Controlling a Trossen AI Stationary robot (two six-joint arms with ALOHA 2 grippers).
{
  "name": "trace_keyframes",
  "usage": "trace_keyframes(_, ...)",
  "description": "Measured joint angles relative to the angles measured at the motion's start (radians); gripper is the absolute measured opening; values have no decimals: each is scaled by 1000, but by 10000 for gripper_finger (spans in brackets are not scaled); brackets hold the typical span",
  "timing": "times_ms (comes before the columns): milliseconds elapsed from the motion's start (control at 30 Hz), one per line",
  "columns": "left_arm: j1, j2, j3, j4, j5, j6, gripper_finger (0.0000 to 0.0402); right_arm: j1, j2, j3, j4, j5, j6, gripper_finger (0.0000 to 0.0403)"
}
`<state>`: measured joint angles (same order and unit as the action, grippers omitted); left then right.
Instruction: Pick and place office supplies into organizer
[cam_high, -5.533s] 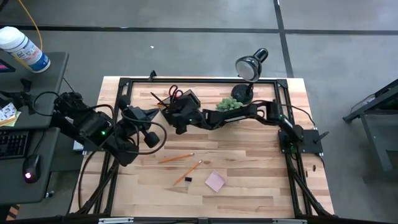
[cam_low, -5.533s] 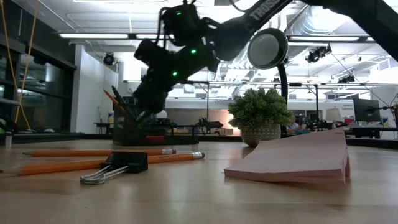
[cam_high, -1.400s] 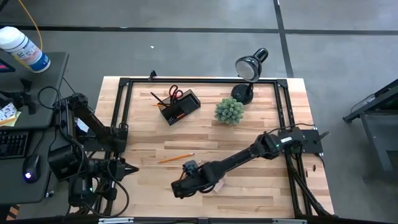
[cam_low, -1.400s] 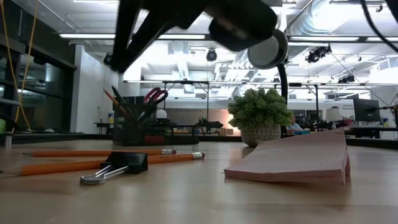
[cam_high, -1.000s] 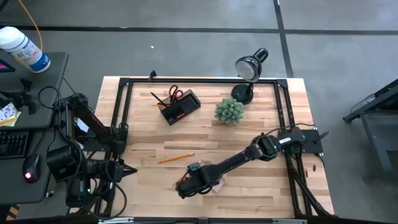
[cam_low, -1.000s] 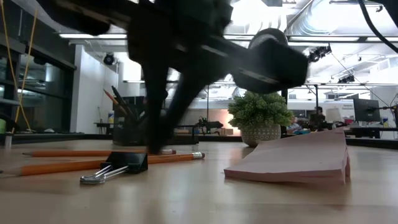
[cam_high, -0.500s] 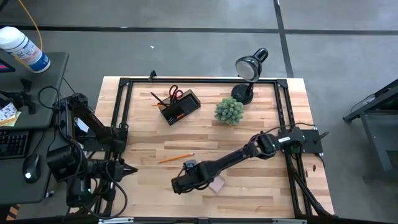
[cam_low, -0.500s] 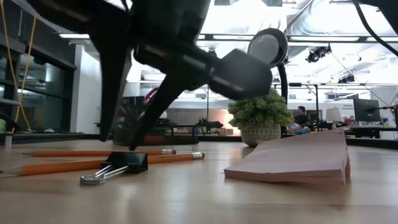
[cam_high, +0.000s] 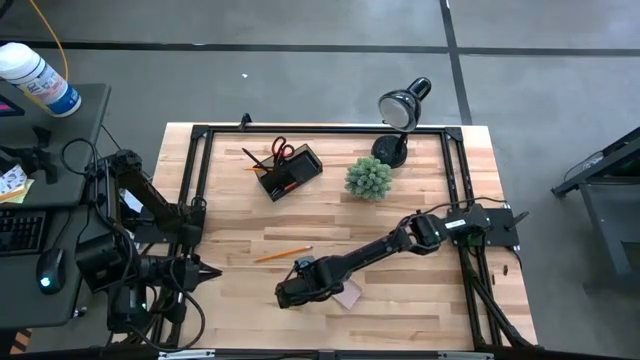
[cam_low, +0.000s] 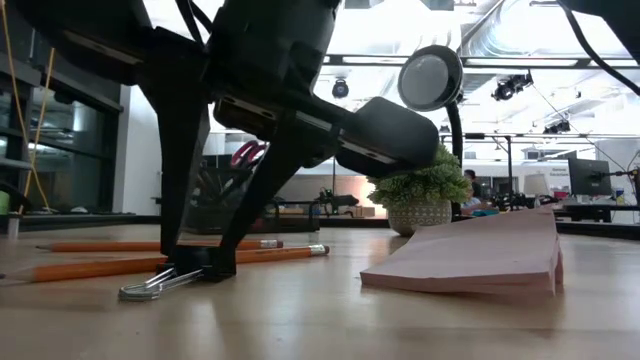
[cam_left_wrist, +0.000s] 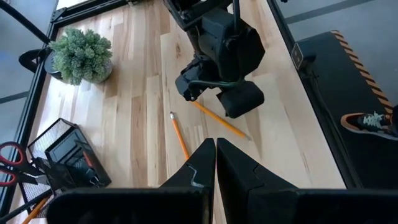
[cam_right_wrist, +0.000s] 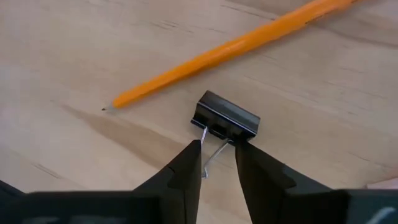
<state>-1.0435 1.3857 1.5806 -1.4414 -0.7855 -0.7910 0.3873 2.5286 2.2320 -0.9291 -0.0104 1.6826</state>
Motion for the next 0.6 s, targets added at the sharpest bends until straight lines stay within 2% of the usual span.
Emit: trace_keyframes(600,0,0,0,-4,-12,13,5,-25,2,0,-59,5,-94,96)
